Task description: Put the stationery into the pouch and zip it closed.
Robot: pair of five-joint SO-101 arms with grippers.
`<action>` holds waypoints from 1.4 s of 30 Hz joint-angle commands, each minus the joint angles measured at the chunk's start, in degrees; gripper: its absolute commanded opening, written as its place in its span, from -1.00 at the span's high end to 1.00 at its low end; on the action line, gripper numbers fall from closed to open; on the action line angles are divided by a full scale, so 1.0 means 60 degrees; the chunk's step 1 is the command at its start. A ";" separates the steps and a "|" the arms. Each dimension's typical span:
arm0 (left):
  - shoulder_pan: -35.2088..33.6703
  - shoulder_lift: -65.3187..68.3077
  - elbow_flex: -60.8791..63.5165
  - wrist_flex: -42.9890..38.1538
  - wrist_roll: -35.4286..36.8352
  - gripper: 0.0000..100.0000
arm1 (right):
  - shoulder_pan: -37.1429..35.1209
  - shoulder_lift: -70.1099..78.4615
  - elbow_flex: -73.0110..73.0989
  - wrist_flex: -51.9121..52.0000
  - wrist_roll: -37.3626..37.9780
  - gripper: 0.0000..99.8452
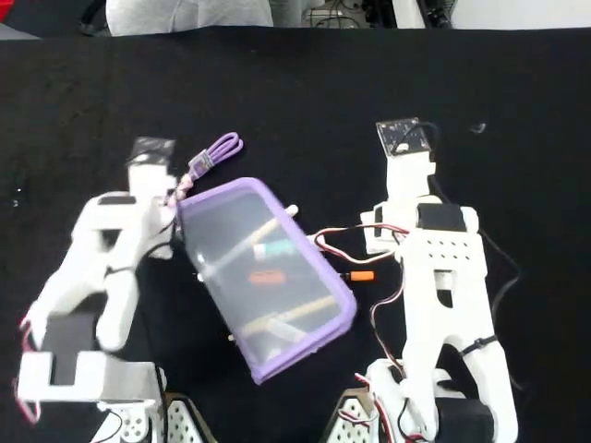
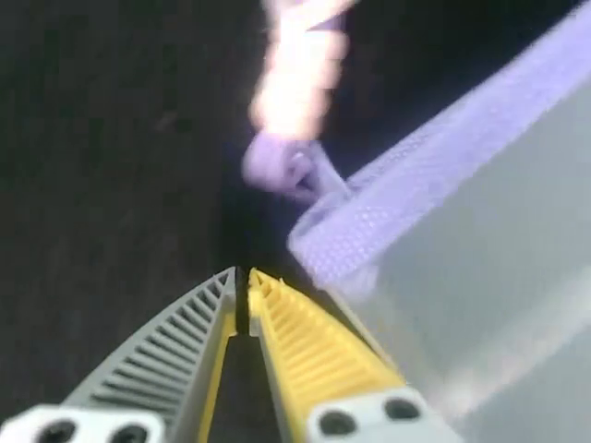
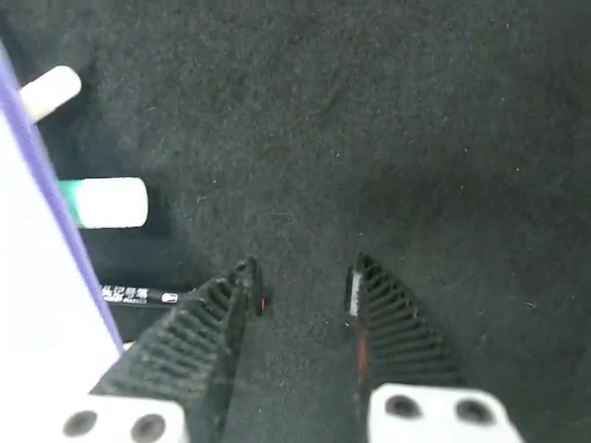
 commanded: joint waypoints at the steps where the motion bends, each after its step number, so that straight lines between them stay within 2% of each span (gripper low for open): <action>1: 0.1209 0.0952 -0.1839 0.0073 0.0117 0.94 | 0.0161 -0.0359 -0.0051 -0.0234 0.0000 0.67; 7: 0.2821 0.2535 -0.3905 0.0059 0.0117 0.94 | 0.0791 -0.0359 -0.0154 -0.0381 0.0015 0.67; 15: 0.4271 0.4425 -0.6352 0.0147 0.0117 0.94 | 0.1509 -0.0359 -0.0212 -0.0659 0.0015 0.67; 21: 0.5619 0.4864 -0.7011 0.0088 0.0103 0.94 | 0.1553 -0.0359 -0.0242 -0.0659 0.0015 0.67; 26: 0.6132 0.4923 -0.7187 -0.0073 0.0059 0.94 | 0.1568 -0.0344 -0.0242 -0.0791 0.0015 0.67; 29: 0.5971 0.4908 -0.7114 -0.0176 0.0044 0.94 | 0.1568 -0.0212 -0.0271 -0.0791 0.0015 0.67; 33: 0.5004 0.4762 -0.7363 0.0440 0.0103 0.94 | 0.1553 0.0740 -0.0901 -0.0718 0.0015 0.67; 42: 0.2806 0.3590 -0.8667 0.3575 0.0103 0.94 | 0.1392 0.3788 -0.4462 0.0601 -0.0059 0.67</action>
